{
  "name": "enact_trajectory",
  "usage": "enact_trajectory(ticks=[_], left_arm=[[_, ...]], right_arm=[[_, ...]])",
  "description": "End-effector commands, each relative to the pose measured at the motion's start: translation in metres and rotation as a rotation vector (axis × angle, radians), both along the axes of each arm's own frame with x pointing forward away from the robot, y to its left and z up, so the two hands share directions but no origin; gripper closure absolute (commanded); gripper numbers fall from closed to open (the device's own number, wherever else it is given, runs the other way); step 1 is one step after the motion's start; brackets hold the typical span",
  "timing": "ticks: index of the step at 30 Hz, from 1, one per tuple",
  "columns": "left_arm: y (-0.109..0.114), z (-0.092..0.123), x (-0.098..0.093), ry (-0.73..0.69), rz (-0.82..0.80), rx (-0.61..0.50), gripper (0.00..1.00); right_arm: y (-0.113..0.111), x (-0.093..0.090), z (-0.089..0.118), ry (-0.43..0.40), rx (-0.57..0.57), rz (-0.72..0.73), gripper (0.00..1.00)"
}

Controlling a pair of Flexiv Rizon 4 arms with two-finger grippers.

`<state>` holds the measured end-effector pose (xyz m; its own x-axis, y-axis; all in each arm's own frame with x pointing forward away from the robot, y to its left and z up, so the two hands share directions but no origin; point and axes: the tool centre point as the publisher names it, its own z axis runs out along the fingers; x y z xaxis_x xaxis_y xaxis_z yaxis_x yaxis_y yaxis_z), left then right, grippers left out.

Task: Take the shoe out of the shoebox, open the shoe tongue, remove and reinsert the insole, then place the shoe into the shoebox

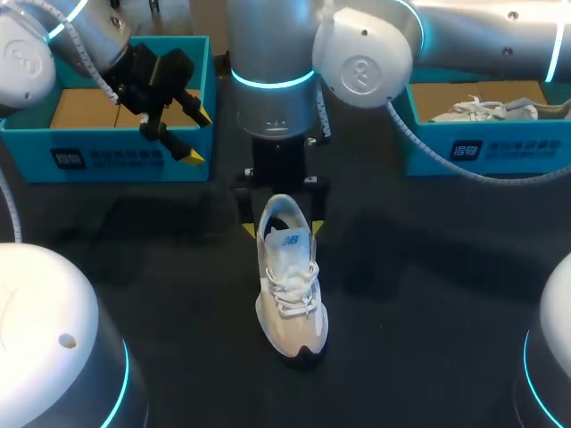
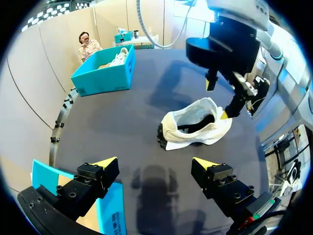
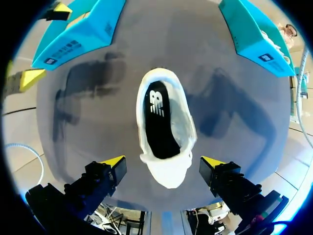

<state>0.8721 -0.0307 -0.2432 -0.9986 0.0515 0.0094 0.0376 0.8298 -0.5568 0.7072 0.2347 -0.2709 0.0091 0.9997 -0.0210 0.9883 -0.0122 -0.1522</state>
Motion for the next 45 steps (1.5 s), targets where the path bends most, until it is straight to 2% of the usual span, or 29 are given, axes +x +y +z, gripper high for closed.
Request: enact_trajectory(ticks=[1, 3, 4, 5, 7, 8, 13, 19, 24, 27, 32, 45], left_arm=[[0.000, 0.000, 0.000, 0.002, -0.001, 0.004, 0.00], [0.000, 0.000, 0.000, 0.002, -0.001, 0.004, 0.00], [0.000, 0.000, 0.000, 0.002, -0.001, 0.004, 0.00], [0.000, 0.000, 0.000, 0.002, -0.001, 0.004, 0.00], [0.000, 0.000, 0.000, 0.002, -0.001, 0.004, 0.00], [0.000, 0.000, 0.000, 0.002, -0.001, 0.004, 0.00], [0.000, 0.000, 0.000, 0.002, -0.001, 0.004, 0.00], [0.000, 0.000, 0.000, 0.002, -0.001, 0.004, 0.00], [0.000, 0.000, 0.000, 0.002, -0.001, 0.004, 0.00], [0.000, 0.000, 0.000, 0.002, -0.001, 0.004, 0.00], [0.000, 0.000, 0.000, 0.002, -0.001, 0.004, 0.00], [0.000, 0.000, 0.000, 0.002, -0.001, 0.004, 0.00]], right_arm=[[0.004, -0.008, 0.001, 0.012, 0.006, -0.001, 0.00], [0.007, -0.014, 0.000, 0.020, 0.010, -0.009, 0.00], [0.007, -0.017, -0.001, 0.021, 0.011, -0.015, 0.03], [0.008, -0.020, -0.001, 0.020, 0.014, -0.025, 0.24], [0.014, -0.025, -0.002, 0.023, 0.017, -0.038, 0.52], [0.015, -0.026, -0.002, 0.023, 0.020, -0.043, 0.54], [0.020, -0.037, -0.009, 0.034, 0.036, -0.068, 0.60], [0.015, -0.049, -0.015, 0.056, 0.041, -0.095, 0.63], [0.010, -0.051, -0.018, 0.061, 0.042, -0.106, 0.67], [0.003, -0.049, -0.023, 0.058, 0.044, -0.108, 0.68], [-0.014, -0.042, -0.037, 0.037, 0.076, -0.100, 0.75], [-0.017, -0.013, -0.058, 0.023, 0.108, -0.054, 0.78]])
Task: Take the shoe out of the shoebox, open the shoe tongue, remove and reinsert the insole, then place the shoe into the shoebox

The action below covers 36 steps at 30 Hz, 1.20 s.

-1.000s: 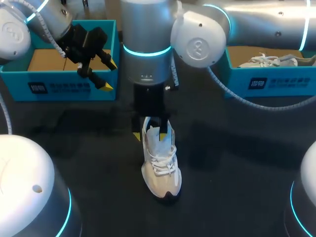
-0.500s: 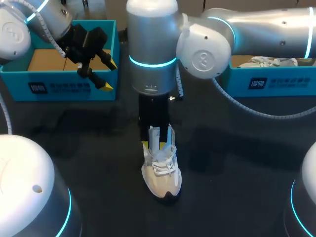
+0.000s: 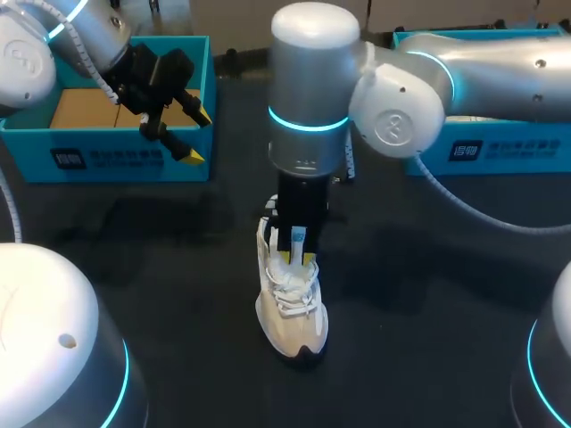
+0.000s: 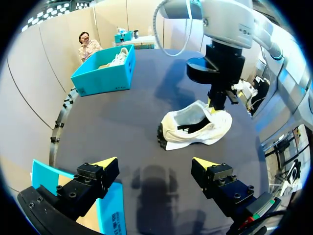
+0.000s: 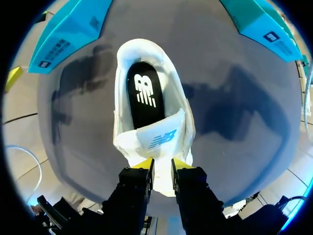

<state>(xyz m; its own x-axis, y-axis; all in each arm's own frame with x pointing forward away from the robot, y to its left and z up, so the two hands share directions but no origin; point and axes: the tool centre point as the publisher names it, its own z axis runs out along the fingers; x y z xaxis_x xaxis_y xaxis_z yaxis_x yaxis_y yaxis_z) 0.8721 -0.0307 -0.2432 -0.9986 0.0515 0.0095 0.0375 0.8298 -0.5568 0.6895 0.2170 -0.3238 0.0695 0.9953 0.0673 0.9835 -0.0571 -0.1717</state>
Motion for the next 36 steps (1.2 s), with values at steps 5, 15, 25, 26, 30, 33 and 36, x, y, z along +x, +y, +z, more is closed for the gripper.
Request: enact_trajectory(ticks=[5, 15, 25, 26, 30, 33, 36], left_arm=[[0.000, 0.000, 0.000, 0.002, -0.001, 0.004, 0.00], [0.000, 0.000, 0.000, 0.002, -0.001, 0.004, 0.00], [0.000, 0.000, 0.000, 0.002, -0.001, 0.004, 0.00], [0.000, 0.000, 0.000, 0.002, -0.001, 0.004, 0.00], [0.000, 0.000, 0.000, 0.002, -0.001, 0.004, 0.00], [0.000, 0.000, 0.000, 0.002, -0.001, 0.004, 0.00], [0.000, 0.000, 0.000, 0.002, -0.001, 0.004, 0.00]], right_arm=[[0.004, 0.005, 0.002, 0.014, -0.003, 0.017, 0.76], [0.015, 0.014, -0.004, 0.037, 0.016, 0.055, 0.71], [0.012, 0.013, -0.016, 0.070, 0.014, 0.050, 0.71], [0.012, 0.013, -0.013, 0.062, 0.008, 0.049, 0.70], [0.013, 0.012, -0.004, 0.056, 0.000, 0.048, 0.69], [0.013, 0.012, 0.000, 0.055, -0.005, 0.050, 0.69], [0.012, 0.014, -0.006, 0.050, 0.005, 0.051, 0.69]])
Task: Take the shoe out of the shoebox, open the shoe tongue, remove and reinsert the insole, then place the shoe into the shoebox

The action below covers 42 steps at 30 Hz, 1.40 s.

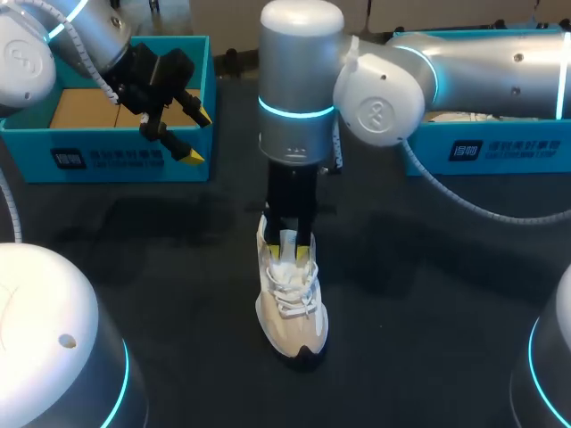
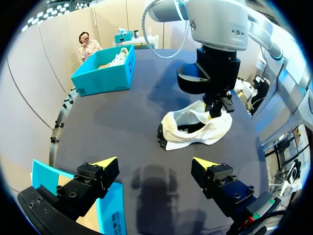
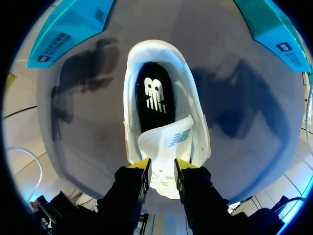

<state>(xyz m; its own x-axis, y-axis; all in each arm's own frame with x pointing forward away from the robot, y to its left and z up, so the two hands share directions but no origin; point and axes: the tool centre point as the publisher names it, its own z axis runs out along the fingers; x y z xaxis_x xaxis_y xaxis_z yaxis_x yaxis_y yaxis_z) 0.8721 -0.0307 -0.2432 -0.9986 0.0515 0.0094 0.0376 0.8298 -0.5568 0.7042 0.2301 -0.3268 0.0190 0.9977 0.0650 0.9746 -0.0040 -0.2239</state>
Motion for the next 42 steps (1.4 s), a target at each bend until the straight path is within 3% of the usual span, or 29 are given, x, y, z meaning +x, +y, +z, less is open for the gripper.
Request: enact_trajectory(ticks=[1, 11, 23, 32, 35, 38, 41, 42], left_arm=[[0.000, 0.000, 0.000, 0.002, -0.001, 0.004, 0.00], [0.000, 0.000, 0.000, 0.002, -0.001, 0.004, 0.00], [0.000, 0.000, 0.000, 0.002, -0.001, 0.004, 0.00], [0.000, 0.000, 0.000, 0.002, -0.001, 0.004, 0.00], [0.000, 0.000, 0.000, 0.002, -0.001, 0.004, 0.00], [0.000, 0.000, 0.000, 0.002, -0.001, 0.004, 0.00], [0.000, 0.000, 0.000, 0.002, -0.001, 0.004, 0.00], [0.000, 0.000, 0.000, 0.002, -0.001, 0.004, 0.00]], right_arm=[[-0.002, 0.000, -0.007, -0.001, 0.009, -0.004, 0.69], [-0.008, 0.003, -0.022, 0.006, 0.038, -0.011, 0.69], [-0.015, -0.002, -0.002, -0.013, 0.002, 0.007, 0.64], [-0.023, 0.006, 0.012, -0.156, 0.029, 0.141, 0.58], [-0.022, 0.012, 0.017, -0.201, 0.036, 0.231, 0.52], [-0.022, 0.017, 0.021, -0.250, 0.066, 0.297, 0.29], [-0.023, 0.022, 0.023, -0.292, 0.092, 0.356, 0.13], [-0.023, 0.024, 0.024, -0.304, 0.091, 0.381, 0.00]])
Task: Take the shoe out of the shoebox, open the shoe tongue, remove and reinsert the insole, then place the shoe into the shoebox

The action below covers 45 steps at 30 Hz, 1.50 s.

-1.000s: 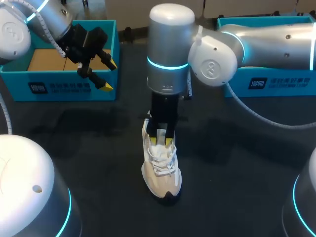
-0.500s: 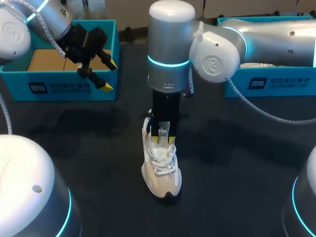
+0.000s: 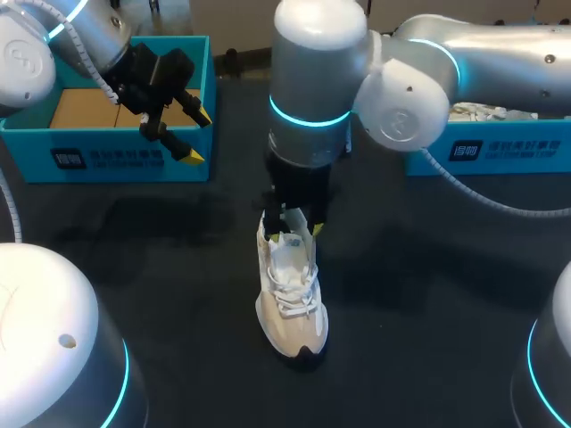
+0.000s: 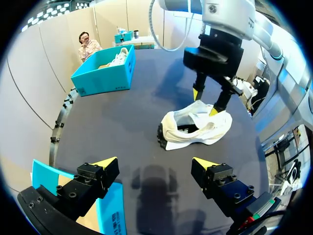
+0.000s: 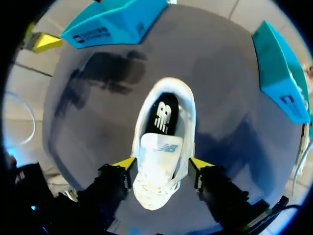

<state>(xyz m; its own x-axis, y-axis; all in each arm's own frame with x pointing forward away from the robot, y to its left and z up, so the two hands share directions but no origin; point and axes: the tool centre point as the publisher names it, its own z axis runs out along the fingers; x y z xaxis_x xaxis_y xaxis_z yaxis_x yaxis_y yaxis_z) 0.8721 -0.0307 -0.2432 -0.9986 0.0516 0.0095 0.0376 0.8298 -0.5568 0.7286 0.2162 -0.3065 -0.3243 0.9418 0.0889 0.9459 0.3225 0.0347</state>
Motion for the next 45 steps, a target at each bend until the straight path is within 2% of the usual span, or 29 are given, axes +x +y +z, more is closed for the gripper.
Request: enact_trajectory(ticks=[1, 11, 13, 27, 30, 34, 39, 45], left_arm=[[0.000, 0.000, 0.000, 0.002, -0.001, 0.004, 0.00], [0.000, 0.000, 0.000, 0.002, -0.001, 0.004, 0.00], [0.000, 0.000, 0.000, 0.002, -0.001, 0.004, 0.00], [0.000, 0.000, 0.000, 0.002, -0.001, 0.004, 0.00], [0.000, 0.000, 0.000, 0.002, -0.001, 0.004, 0.00], [0.000, 0.000, 0.000, 0.002, -0.001, 0.004, 0.00], [0.000, 0.000, 0.000, 0.002, -0.001, 0.004, 0.00], [0.000, 0.000, 0.000, 0.002, -0.001, 0.004, 0.00]], right_arm=[[-0.009, 0.001, 0.004, -0.053, 0.032, 0.065, 0.00], [-0.014, 0.016, 0.008, -0.132, 0.030, 0.219, 0.00], [-0.017, 0.018, 0.010, -0.179, 0.011, 0.185, 0.00], [-0.017, 0.018, 0.010, -0.179, 0.011, 0.185, 0.00], [-0.024, 0.026, 0.017, -0.164, -0.117, 0.365, 0.00], [-0.032, 0.031, 0.029, -0.165, -0.231, 0.573, 0.00], [-0.035, 0.042, 0.033, -0.162, -0.249, 0.766, 0.00], [-0.026, 0.059, 0.030, -0.194, -0.258, 1.007, 0.00]])
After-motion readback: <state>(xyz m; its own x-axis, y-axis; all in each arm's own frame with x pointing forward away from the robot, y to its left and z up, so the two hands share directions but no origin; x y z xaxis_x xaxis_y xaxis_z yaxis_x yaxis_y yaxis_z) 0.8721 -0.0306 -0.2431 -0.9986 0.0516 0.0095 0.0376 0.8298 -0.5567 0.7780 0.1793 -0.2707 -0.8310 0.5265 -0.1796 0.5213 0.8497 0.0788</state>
